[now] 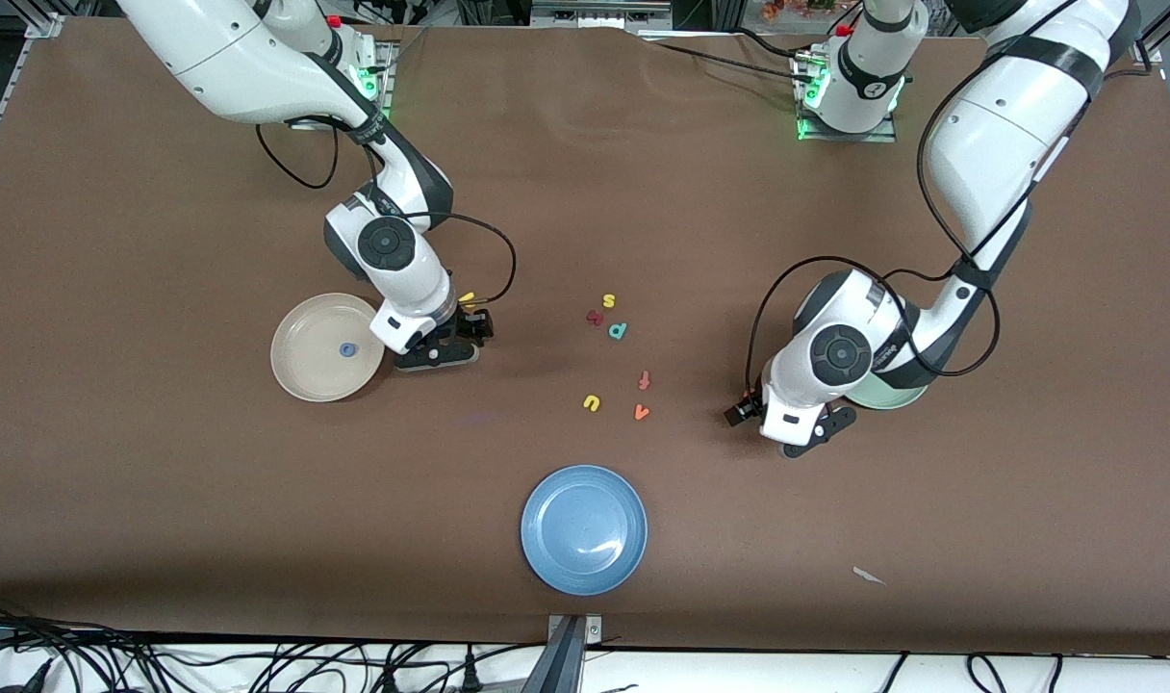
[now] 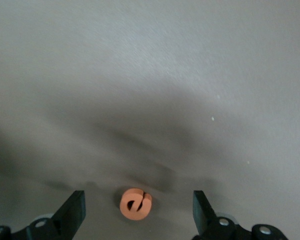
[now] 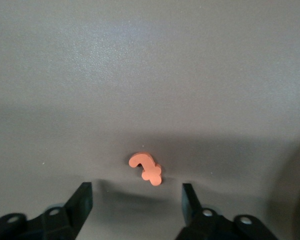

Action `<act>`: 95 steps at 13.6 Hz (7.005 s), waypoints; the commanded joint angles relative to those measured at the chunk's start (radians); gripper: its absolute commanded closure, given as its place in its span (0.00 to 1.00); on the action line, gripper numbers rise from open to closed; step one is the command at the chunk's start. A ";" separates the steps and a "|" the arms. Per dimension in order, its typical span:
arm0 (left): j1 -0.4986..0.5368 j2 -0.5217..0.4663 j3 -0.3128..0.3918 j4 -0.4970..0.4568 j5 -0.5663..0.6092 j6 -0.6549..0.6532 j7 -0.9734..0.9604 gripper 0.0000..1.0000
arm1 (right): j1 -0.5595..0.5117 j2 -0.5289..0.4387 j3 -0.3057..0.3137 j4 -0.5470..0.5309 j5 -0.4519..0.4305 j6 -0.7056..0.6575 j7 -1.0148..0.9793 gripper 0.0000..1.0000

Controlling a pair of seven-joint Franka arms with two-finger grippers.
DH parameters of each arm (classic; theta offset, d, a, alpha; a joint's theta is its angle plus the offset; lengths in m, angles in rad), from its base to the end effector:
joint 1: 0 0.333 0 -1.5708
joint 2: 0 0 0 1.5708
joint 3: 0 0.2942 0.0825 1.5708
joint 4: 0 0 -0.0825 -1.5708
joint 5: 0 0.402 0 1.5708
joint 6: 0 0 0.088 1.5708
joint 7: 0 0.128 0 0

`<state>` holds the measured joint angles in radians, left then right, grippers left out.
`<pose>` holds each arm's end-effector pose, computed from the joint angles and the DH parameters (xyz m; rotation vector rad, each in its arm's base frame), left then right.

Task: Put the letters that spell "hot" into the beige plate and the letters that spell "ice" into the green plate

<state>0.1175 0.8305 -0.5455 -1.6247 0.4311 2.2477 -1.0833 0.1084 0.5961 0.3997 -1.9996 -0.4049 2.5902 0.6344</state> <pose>0.6313 -0.2410 0.1319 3.0263 0.7770 -0.1519 0.5276 0.3055 0.1290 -3.0965 -0.2260 -0.0909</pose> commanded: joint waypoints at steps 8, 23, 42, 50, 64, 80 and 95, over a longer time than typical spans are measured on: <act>-0.002 0.027 0.009 0.022 0.020 0.003 0.042 0.68 | 0.004 0.030 -0.027 0.007 -0.092 0.034 0.022 0.46; 0.322 -0.063 -0.230 0.034 0.017 -0.347 0.290 1.00 | 0.017 0.040 -0.027 0.010 -0.092 0.070 0.022 0.85; 0.557 -0.039 -0.249 0.017 0.120 -0.479 0.479 0.00 | -0.236 -0.308 -0.035 -0.271 -0.080 -0.016 -0.364 1.00; 0.551 -0.063 -0.343 0.325 0.113 -0.845 0.514 0.00 | -0.297 -0.343 -0.035 -0.311 -0.078 -0.016 -0.421 0.04; 0.193 -0.161 0.008 0.763 -0.042 -1.232 0.795 0.00 | -0.056 -0.289 0.013 -0.294 0.124 0.027 0.005 0.05; -0.019 -0.662 0.516 0.154 -0.419 -0.651 1.093 0.01 | 0.093 -0.144 -0.004 -0.275 -0.089 0.169 0.166 0.05; -0.030 -0.646 0.512 0.186 -0.442 -0.651 1.265 0.00 | 0.099 -0.101 -0.045 -0.277 -0.167 0.215 0.166 0.37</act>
<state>0.0990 0.1940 -0.0396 -1.4451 0.0214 1.5896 0.1848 0.1937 0.4777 0.3741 -2.2790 -0.5426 2.7922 0.7864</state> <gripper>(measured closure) 0.000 0.335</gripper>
